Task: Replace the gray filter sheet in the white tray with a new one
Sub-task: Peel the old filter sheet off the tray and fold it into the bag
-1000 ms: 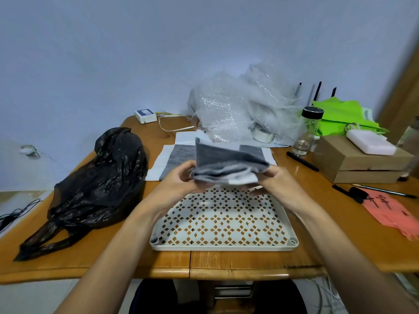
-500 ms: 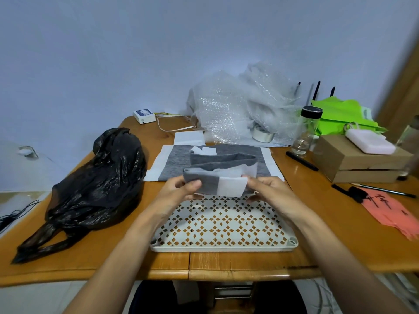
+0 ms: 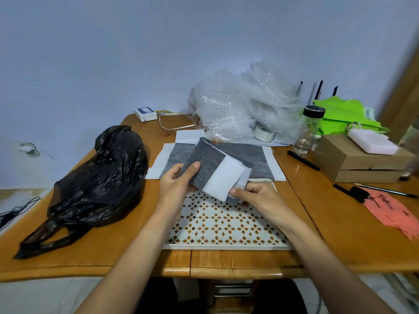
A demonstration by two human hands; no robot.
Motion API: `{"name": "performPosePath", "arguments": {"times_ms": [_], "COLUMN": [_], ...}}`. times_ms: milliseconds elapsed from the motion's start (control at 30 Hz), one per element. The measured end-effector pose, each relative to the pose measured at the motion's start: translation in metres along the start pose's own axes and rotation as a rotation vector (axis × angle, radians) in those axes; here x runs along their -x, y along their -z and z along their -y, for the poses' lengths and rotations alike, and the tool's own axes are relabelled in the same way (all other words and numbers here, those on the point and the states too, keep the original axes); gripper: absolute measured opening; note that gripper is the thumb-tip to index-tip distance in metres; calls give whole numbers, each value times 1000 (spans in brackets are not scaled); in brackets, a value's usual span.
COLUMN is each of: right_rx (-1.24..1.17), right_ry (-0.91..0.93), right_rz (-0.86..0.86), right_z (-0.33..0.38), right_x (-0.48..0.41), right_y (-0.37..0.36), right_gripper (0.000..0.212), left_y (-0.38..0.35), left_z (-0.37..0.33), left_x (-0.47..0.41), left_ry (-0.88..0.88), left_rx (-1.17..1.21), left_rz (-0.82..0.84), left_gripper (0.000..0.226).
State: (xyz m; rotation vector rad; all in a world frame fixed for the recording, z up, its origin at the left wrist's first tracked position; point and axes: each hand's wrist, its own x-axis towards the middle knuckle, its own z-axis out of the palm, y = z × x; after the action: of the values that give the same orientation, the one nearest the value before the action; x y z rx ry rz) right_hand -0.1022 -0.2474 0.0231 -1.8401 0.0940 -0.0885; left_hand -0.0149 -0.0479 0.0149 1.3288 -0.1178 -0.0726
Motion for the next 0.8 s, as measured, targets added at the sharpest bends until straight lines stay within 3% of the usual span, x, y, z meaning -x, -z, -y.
{"name": "performPosePath", "arguments": {"times_ms": [167, 300, 433, 533, 700, 800], "right_rx": [14, 66, 37, -45, -170, -196], "right_ry": [-20, 42, 100, 73, 4, -16], "right_rz": [-25, -134, -71, -40, -84, -85], "right_z": [0, 8, 14, 17, 19, 13], "right_x": [0, -1, -3, -5, -12, -15], "right_y": [3, 12, 4, -4, -3, 3], "right_gripper": [31, 78, 93, 82, 26, 17], "left_y": [0, 6, 0, -9, -15, -13], "left_z": [-5, -10, -16, -15, -14, -13], "left_x": [-7, -11, -5, 3, 7, 7], "left_ry": [9, 7, -8, -4, 46, 111], "left_rx": [29, -6, -46, -126, -200, -235], "left_rz": [-81, -8, 147, 241, 346, 358], "left_gripper": [51, 40, 35, 32, 31, 31]}}
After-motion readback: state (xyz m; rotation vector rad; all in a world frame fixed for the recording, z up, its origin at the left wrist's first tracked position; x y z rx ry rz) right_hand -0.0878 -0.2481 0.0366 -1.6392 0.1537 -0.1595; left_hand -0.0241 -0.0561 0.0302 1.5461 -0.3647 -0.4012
